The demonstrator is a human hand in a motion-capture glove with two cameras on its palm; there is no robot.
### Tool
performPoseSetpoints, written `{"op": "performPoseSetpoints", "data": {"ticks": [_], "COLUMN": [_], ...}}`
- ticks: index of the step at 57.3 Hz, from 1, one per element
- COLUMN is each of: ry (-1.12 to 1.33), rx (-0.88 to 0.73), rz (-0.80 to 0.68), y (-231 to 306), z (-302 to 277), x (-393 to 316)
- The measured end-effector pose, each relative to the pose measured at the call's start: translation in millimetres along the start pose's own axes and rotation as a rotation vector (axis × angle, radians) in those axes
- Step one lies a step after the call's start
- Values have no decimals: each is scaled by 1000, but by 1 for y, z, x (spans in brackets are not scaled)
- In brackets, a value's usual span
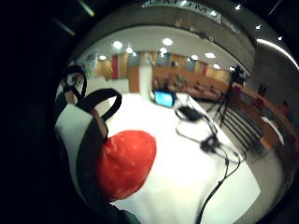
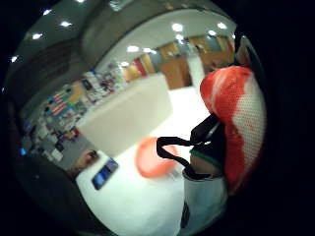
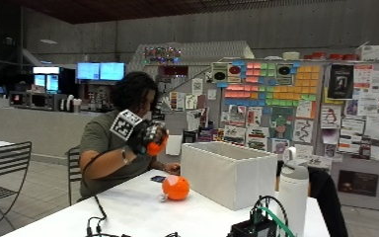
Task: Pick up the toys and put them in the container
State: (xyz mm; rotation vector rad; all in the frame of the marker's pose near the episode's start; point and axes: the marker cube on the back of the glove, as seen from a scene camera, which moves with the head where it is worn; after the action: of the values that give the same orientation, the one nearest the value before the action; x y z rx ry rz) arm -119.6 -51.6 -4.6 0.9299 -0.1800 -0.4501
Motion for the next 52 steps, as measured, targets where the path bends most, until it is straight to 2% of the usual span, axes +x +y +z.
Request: {"op": "performPoseSetpoints", "data": {"ticks": [4, 8, 10, 14, 19, 21, 24, 29, 33, 44, 52], "ry": [-191, -265, -234, -119, -125, -128, -49, -37, -177, -317, -358], "rx": [57, 58, 59, 36, -5, -23, -57, -121, -204, -366, -627], "rz": [-98, 10, 6, -111, -257, -203, -41, -58, -74, -39, 6], "y": [-54, -109, -137, -175, -197, -208, -226, -243, -251, -257, -234], "z": [-16, -13, -2, 30, 61, 74, 100, 137, 156, 196, 212], "x": [-53, -95, -115, -152, -187, -199, -207, -218, -225, -201, -180]}}
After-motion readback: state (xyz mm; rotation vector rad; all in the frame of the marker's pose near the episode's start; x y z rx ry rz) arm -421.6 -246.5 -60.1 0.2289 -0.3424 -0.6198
